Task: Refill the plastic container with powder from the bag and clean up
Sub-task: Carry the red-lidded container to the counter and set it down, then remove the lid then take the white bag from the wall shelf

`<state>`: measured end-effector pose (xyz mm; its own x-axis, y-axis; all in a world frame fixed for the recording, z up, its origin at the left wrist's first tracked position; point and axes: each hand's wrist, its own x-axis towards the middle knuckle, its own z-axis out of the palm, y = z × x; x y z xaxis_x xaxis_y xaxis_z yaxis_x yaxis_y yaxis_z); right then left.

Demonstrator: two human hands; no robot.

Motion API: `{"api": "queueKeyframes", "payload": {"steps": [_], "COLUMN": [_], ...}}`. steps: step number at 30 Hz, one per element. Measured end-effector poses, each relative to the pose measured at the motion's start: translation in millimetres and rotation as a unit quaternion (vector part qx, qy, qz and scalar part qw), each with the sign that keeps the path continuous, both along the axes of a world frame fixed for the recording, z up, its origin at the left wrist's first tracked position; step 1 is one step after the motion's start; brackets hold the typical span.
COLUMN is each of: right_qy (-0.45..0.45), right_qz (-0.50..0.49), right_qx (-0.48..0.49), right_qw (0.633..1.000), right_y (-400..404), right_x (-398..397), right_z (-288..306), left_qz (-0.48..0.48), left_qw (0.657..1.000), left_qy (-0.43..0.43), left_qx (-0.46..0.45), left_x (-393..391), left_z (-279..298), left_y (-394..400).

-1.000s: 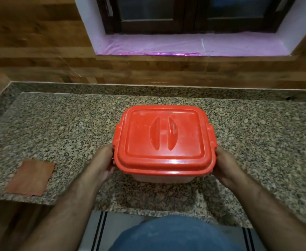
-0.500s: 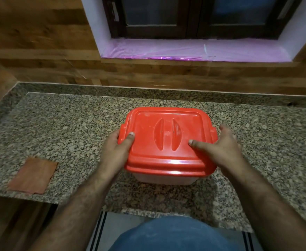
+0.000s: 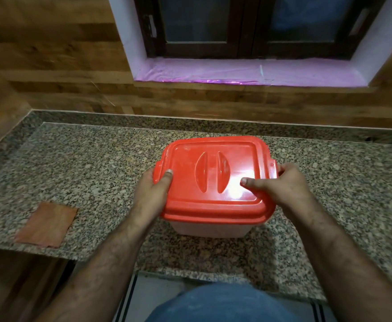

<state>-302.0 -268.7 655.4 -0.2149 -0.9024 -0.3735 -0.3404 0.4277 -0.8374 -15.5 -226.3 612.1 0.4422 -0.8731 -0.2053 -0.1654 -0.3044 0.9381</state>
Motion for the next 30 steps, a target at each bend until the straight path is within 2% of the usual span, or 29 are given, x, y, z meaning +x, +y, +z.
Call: {"api": "queueKeyframes", "payload": {"steps": [4,7,9,10,11,13,14,15,16,18,19,20,22,23,24,27,30], "right_qy": [-0.083,-0.251,-0.278,-0.273,-0.27,-0.283,-0.285,-0.276,-0.258,-0.203,-0.168,-0.13,-0.054,-0.025,0.002,0.097,0.208], "right_qz": [-0.011,-0.014,0.005,0.004,-0.01,-0.047,-0.061,-0.071,-0.081,-0.095,-0.103,-0.107,-0.107,-0.104,-0.099,-0.055,0.032], "right_qx": [-0.072,-0.109,-0.126,-0.148,-0.175,-0.236,-0.268,-0.305,-0.341,-0.408,-0.437,-0.465,-0.51,-0.523,-0.532,-0.534,-0.47], "right_qw": [0.994,0.962,0.952,0.95,0.947,0.929,0.918,0.909,0.9,0.885,0.878,0.869,0.852,0.845,0.841,0.838,0.858], "right_y": [7.8,14.1,20.7,23.6,25.3,24.8,23.9,22.0,19.8,16.3,15.3,14.4,14.5,15.4,16.5,15.3,5.1], "right_x": [2.0,8.4,12.8,13.7,12.4,4.4,-1.1,-7.6,-13.3,-22.4,-26.2,-30.2,-40.1,-45.6,-51.1,-71.0,-94.0], "right_z": [14.1,28.4,37.2,42.0,47.3,59.5,66.4,72.5,77.8,86.1,88.6,90.1,90.6,89.4,86.5,60.2,11.0], "left_qz": [0.004,0.001,0.022,0.054,0.091,0.112,0.088,0.05,-0.01,-0.193,-0.295,-0.376,-0.471,-0.492,-0.501,-0.503,-0.516], "left_qw": [1.0,1.0,1.0,0.996,0.983,0.914,0.881,0.861,0.858,0.861,0.842,0.804,0.707,0.67,0.651,0.647,0.665], "left_qy": [-0.006,0.005,-0.013,-0.042,-0.095,-0.215,-0.253,-0.278,-0.293,-0.324,-0.355,-0.403,-0.508,-0.541,-0.556,-0.56,-0.522], "left_qx": [-0.002,-0.003,-0.012,-0.05,-0.126,-0.326,-0.391,-0.423,-0.421,-0.341,-0.28,-0.222,-0.145,-0.125,-0.121,-0.122,-0.137], "left_x": [4.4,6.3,2.9,-1.1,-4.5,-18.0,-26.5,-34.8,-44.1,-61.3,-70.3,-80.2,-100.2,-107.4,-112.2,-113.8,-109.4], "left_z": [-1.1,-1.5,0.8,2.5,3.3,6.4,6.7,5.4,7.7,14.7,16.5,17.2,15.8,11.2,7.3,-3.4,-7.5], "left_y": [-3.2,-3.0,2.1,7.2,11.8,23.7,29.2,33.1,36.5,36.9,34.6,30.0,20.9,16.7,14.7,11.8,8.0]}}
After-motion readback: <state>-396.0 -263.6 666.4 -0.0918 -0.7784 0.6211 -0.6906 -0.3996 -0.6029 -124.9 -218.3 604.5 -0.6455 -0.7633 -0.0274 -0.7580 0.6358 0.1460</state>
